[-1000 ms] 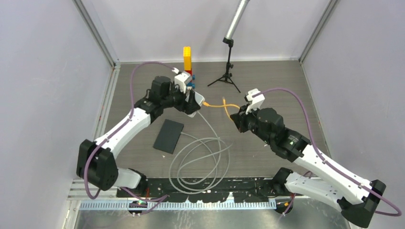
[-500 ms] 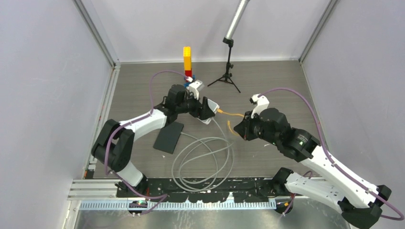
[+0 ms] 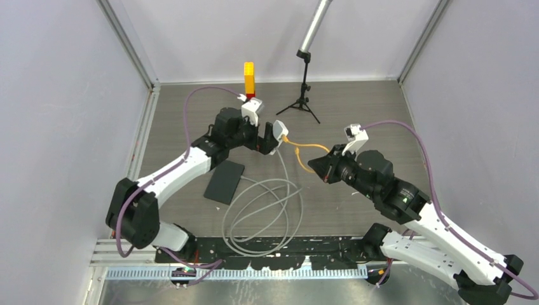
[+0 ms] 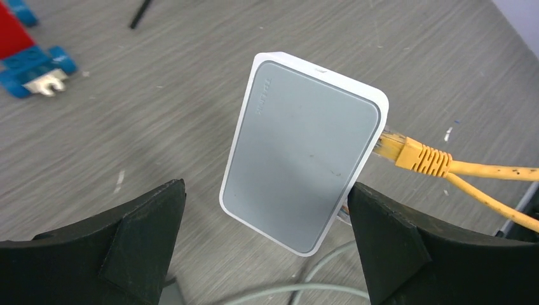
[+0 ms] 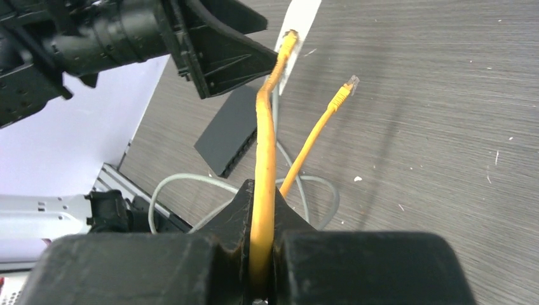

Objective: Insert the plug into the switch port
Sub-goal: Pick up the connector from the center of the board.

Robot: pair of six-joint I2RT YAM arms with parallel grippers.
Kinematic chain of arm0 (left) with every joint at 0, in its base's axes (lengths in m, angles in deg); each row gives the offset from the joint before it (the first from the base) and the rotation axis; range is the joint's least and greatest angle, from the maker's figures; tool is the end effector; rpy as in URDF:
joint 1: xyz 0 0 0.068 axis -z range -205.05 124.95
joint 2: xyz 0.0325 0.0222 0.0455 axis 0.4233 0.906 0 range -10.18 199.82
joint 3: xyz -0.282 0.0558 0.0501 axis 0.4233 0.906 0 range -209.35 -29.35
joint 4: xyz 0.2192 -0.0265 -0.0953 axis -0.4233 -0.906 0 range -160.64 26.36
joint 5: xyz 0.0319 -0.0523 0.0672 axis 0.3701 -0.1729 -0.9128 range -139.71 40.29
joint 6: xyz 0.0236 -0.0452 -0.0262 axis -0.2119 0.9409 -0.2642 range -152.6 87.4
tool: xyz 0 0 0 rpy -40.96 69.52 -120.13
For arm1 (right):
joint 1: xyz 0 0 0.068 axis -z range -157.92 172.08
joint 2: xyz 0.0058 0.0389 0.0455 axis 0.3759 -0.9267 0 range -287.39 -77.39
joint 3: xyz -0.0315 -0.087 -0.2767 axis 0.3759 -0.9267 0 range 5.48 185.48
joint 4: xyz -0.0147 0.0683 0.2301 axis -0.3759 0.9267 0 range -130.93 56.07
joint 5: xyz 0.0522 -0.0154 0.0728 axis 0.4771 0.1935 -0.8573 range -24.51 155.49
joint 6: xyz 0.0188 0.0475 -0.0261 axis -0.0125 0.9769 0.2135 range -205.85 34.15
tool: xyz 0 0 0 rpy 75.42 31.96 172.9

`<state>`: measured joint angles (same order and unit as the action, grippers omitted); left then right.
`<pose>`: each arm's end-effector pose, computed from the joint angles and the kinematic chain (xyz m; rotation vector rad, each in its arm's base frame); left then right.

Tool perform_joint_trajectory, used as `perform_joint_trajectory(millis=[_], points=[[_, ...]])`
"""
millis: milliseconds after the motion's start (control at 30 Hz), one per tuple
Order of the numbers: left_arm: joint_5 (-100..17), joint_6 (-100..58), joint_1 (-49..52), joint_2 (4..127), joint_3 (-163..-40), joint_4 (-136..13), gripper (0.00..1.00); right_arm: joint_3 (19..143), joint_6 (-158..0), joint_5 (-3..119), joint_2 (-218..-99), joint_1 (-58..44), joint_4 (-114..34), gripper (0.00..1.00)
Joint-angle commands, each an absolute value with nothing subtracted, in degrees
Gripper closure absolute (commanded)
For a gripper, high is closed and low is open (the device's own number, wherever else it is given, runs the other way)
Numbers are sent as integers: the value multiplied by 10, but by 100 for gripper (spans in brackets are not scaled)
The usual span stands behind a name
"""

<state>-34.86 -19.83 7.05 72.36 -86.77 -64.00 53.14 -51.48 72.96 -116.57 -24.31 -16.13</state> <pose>0.2591 -0.1748 0.3059 0.5166 2.0175 -0.7500 0.0873 0.0840 0.3526 -0.1090 1.9394 0.8454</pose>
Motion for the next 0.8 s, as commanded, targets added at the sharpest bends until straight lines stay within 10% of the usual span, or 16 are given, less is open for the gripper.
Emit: perform_joint_trajectory(millis=[0,533,767], points=[[-438,-253,49,671,-893,-743,0,559,-473,769,-1174,-242,-242,100],[-317,-185,49,514,-871,-784,0,579,-449,828,-1298,-227,-257,100],[-236,-194,49,427,-691,-516,0,594,-372,803,-1329,-186,-268,99]])
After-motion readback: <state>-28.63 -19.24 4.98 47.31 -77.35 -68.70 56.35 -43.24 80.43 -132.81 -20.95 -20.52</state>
